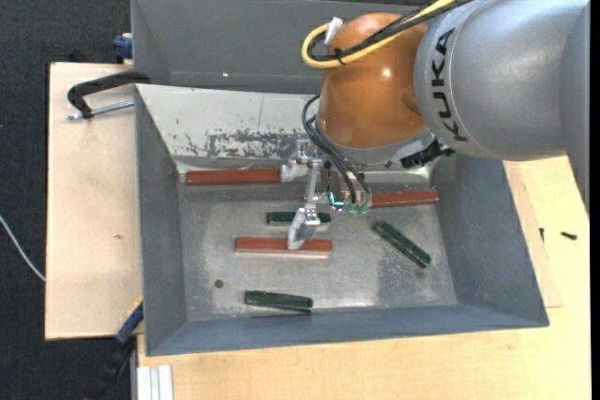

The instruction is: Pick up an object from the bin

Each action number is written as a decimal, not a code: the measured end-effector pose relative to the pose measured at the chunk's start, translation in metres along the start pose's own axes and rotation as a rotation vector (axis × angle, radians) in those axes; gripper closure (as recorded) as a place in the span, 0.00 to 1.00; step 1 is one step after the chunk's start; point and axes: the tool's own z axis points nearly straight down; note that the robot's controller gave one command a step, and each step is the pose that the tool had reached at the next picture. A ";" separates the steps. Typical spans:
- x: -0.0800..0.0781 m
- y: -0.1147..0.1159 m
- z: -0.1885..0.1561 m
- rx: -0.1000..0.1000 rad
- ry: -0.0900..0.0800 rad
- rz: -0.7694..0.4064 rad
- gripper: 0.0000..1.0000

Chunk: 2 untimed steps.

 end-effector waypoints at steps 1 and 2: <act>0.012 0.011 0.100 -0.001 -0.002 -0.040 1.00; 0.012 0.011 0.100 -0.001 -0.002 -0.040 1.00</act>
Offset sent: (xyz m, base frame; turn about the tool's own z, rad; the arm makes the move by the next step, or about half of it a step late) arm 0.0000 0.0000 0.0000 0.0000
